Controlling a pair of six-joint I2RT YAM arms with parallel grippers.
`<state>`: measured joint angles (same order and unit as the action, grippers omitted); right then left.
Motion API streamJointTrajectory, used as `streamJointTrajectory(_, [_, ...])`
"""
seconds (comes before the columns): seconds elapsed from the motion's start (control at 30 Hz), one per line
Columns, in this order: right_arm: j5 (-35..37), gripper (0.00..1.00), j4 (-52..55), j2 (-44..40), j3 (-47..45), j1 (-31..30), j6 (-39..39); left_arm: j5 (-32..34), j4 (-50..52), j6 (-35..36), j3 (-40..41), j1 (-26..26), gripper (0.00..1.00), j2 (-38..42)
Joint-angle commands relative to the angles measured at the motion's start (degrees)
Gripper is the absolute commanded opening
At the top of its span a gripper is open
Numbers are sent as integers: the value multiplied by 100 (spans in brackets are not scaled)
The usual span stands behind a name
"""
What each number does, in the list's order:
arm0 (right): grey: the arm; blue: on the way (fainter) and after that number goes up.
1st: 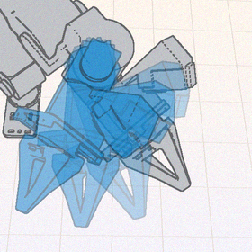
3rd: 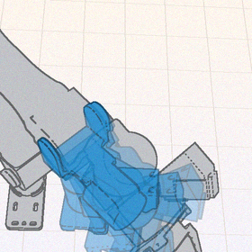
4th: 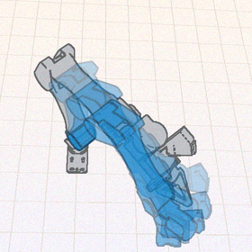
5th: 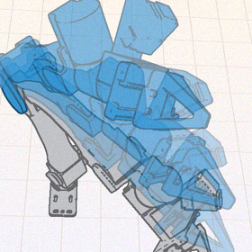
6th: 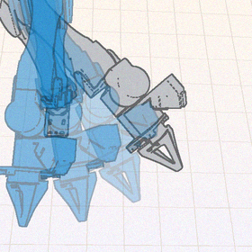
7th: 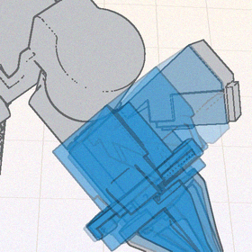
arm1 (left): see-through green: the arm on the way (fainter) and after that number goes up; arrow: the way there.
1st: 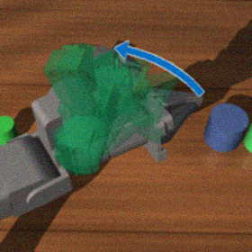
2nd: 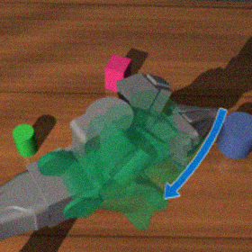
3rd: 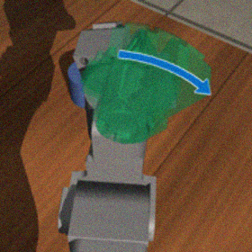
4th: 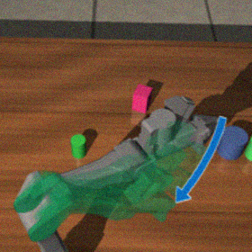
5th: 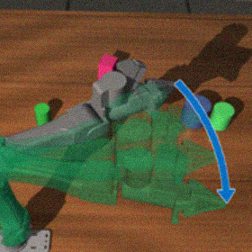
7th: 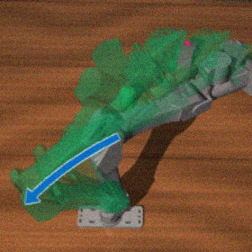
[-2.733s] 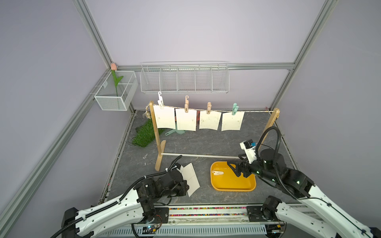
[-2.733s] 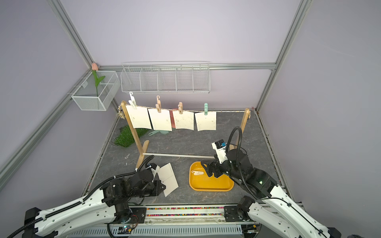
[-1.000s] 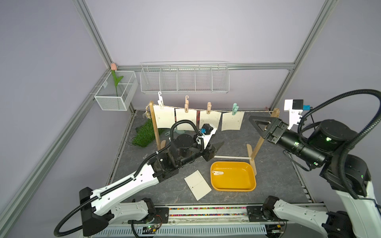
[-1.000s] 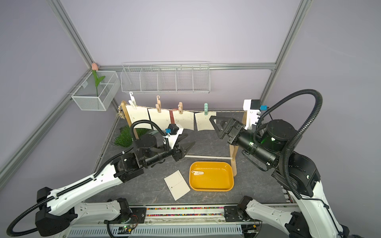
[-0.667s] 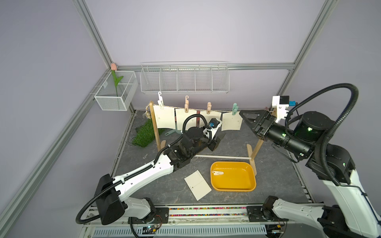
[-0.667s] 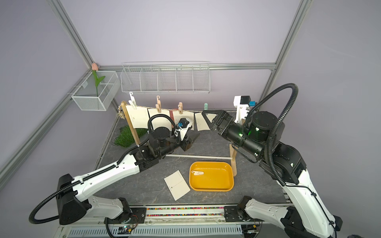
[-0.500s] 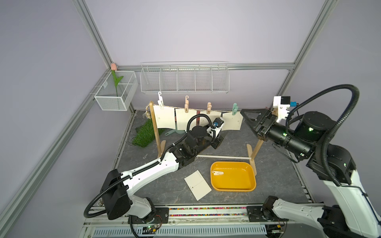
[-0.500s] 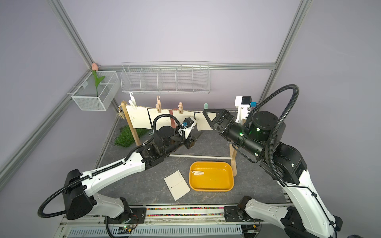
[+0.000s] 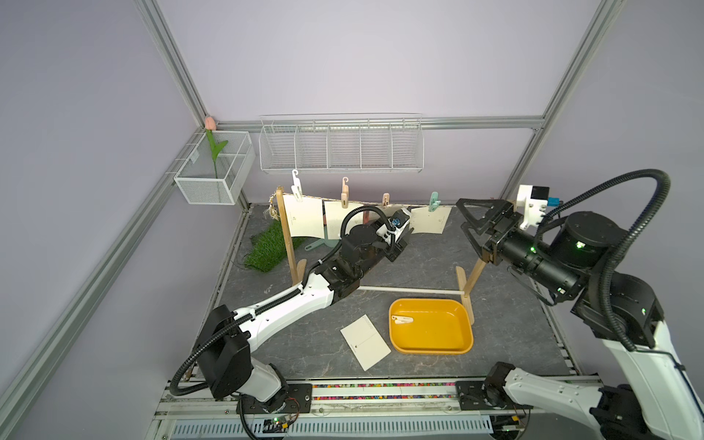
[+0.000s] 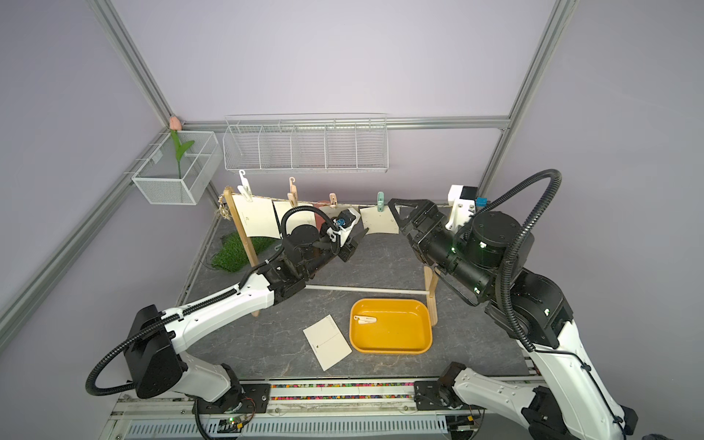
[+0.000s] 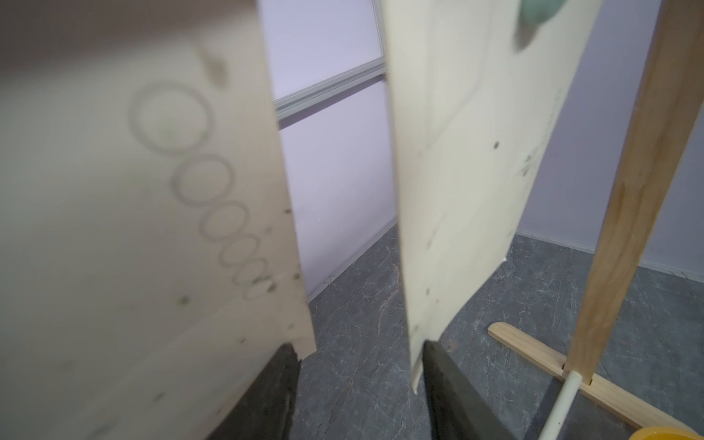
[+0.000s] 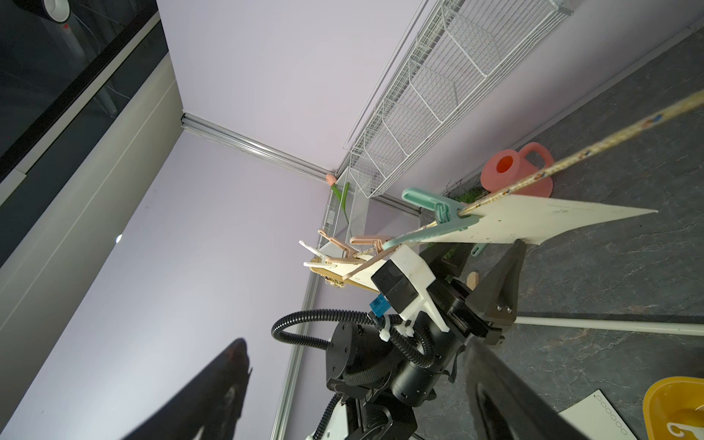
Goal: Remove the postcards from the strings
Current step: Pinch the postcard on the clothesline, then remove the clamp from the clothesline.
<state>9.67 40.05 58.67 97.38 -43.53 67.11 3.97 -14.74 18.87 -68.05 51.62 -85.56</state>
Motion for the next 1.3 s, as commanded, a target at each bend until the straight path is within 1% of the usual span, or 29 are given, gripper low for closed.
streamJointTrajectory(0.0, [105, 88, 62, 93, -5, 109, 133, -545, -71, 387, -224, -67, 54, -11])
streamJointTrajectory(0.1, [13, 89, 69, 199, 39, 262, 177, -798, 18, 521, -314, -94, 51, -69])
streamJointTrajectory(0.2, [-146, 89, 56, 290, 45, 427, 281, -833, 67, 596, -420, -108, 47, -144])
streamJointTrajectory(0.37, [-512, 90, 61, 477, 17, 706, 525, -1000, 173, 801, -588, -122, 38, -242])
streamJointTrajectory(0.5, [-610, 90, 63, 611, 103, 794, 610, -1126, 285, 921, -696, -168, 28, -330])
streamJointTrajectory(0.63, [-706, 91, 138, 772, 219, 830, 675, -1075, 383, 1172, -791, -171, 12, -435])
streamJointTrajectory(0.73, [-804, 91, 163, 863, 198, 854, 784, -966, 374, 1312, -855, -194, 6, -493])
streamJointTrajectory(1.0, [-876, 92, 230, 1038, 232, 876, 909, -848, 233, 1587, -994, -267, 4, -587])
streamJointTrajectory(1.23, [-942, 100, 267, 1214, 373, 894, 1017, -740, 151, 1780, -1182, -282, 1, -654])
streamJointTrajectory(1.27, [-950, 98, 253, 1228, 394, 894, 1032, -707, 131, 1818, -1207, -277, 1, -665])
